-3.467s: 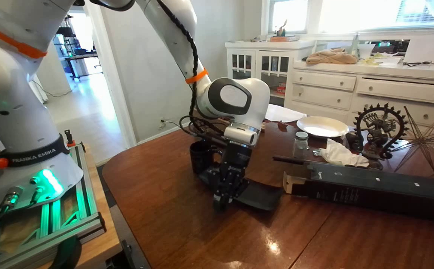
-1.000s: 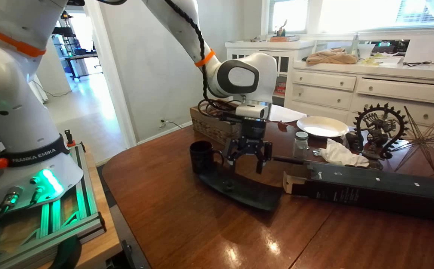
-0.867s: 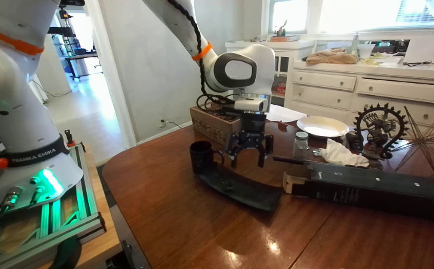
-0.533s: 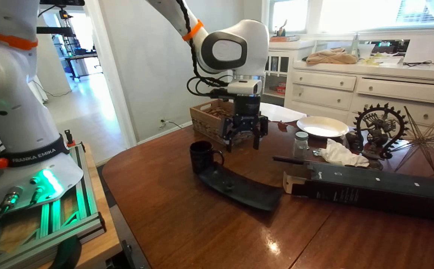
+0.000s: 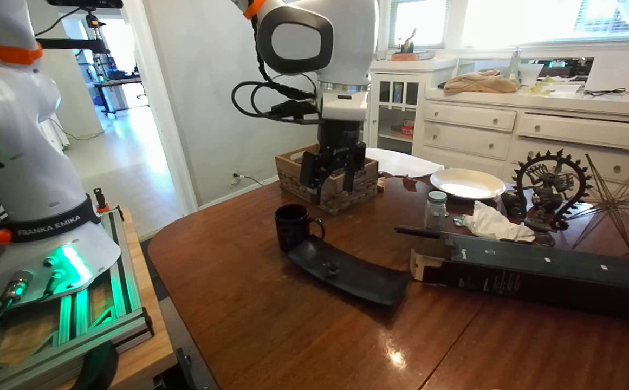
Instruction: Pick up the toy on the tray and put it back down
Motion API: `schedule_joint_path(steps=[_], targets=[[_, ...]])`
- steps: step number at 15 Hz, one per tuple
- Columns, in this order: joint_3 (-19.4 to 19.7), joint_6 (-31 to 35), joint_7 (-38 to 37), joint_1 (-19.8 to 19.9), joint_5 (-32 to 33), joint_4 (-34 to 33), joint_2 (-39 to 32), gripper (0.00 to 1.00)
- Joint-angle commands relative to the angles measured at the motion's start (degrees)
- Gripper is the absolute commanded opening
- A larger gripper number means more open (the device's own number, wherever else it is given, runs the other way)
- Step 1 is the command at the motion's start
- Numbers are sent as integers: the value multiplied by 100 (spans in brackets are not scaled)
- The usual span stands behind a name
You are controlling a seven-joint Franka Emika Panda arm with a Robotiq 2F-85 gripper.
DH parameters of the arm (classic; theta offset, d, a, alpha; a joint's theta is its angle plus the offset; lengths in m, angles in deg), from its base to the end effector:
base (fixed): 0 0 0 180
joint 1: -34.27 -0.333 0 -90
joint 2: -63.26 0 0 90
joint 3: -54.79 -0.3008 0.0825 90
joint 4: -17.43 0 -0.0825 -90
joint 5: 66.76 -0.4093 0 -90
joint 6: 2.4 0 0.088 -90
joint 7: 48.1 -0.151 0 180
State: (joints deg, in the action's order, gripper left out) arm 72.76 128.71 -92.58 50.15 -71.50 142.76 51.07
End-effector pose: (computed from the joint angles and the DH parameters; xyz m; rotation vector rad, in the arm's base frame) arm 0.4597 -0.3081 0.2092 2.3667 -2.0370 -0.1543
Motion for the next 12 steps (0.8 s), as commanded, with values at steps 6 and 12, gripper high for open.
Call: schedule_joint_path(steps=[6,12], targets=[[146,-26,2946,292,-11,793,797,100],[194,104,3787,349,71,969,923,100]])
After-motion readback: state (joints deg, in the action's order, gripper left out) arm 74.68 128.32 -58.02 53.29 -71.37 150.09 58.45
